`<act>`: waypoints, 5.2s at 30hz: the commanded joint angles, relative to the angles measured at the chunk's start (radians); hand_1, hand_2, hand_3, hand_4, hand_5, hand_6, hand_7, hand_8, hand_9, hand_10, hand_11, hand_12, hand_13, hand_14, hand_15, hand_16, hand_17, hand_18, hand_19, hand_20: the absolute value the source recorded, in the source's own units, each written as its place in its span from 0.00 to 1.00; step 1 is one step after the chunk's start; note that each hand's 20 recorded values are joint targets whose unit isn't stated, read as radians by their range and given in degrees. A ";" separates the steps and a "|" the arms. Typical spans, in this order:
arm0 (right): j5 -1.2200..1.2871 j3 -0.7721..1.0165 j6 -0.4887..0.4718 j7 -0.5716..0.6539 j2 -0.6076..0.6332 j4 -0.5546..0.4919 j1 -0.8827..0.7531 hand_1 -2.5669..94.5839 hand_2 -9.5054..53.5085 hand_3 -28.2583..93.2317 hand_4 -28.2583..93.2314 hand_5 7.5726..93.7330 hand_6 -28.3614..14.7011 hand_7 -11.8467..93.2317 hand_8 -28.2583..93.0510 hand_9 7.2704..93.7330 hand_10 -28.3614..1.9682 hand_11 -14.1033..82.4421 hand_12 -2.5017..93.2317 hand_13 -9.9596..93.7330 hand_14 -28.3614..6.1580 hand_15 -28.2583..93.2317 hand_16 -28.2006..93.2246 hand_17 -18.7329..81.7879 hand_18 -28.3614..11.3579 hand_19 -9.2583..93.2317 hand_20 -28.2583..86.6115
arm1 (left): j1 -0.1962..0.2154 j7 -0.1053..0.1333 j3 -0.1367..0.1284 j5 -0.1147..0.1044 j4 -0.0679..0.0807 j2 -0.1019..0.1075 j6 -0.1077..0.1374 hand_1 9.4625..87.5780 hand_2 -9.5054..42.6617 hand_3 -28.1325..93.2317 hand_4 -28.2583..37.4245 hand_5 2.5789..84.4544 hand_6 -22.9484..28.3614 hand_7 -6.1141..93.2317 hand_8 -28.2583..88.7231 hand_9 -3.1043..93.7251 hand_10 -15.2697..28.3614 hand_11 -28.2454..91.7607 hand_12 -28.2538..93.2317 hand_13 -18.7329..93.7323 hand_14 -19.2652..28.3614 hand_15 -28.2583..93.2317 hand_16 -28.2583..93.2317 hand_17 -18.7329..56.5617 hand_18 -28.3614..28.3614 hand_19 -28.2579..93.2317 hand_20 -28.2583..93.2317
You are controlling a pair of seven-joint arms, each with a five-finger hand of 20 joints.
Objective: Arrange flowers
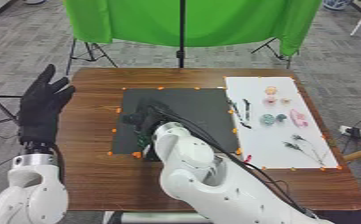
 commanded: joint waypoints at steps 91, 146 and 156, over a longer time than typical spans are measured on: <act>-0.099 0.759 -0.067 0.273 0.662 -0.146 -0.646 0.34 0.11 0.86 0.04 0.60 0.49 0.27 0.13 0.61 0.20 0.50 0.20 0.61 0.23 0.79 0.31 0.45 0.00 0.91 0.21 | 0.142 0.060 -0.046 -0.068 0.000 -0.030 -0.032 0.11 0.33 0.90 0.00 0.38 0.57 0.13 0.17 0.36 0.77 0.42 0.32 0.34 0.94 0.67 0.15 0.11 0.97 0.65 0.26; -0.331 -0.032 -0.223 0.036 0.192 -0.008 -0.004 0.57 0.00 0.81 0.03 0.93 0.60 0.34 0.30 0.93 0.53 0.63 0.28 0.88 0.55 0.83 0.41 0.63 0.11 1.00 0.48 | 0.135 0.046 -0.062 -0.068 -0.028 -0.008 -0.004 0.13 0.31 0.90 0.00 0.38 0.58 0.13 0.17 0.36 0.77 0.43 0.32 0.34 0.94 0.67 0.15 0.11 0.97 0.65 0.26; -0.367 -0.091 -0.312 0.038 0.118 0.120 0.032 0.51 0.01 0.82 0.04 0.99 0.62 0.34 0.29 0.98 0.52 0.66 0.29 0.90 0.52 0.86 0.43 0.65 0.07 1.00 0.57 | 0.125 0.026 -0.057 -0.061 -0.024 -0.003 -0.009 0.14 0.31 0.91 0.00 0.38 0.58 0.13 0.17 0.36 0.77 0.43 0.32 0.34 0.94 0.67 0.15 0.11 0.97 0.65 0.26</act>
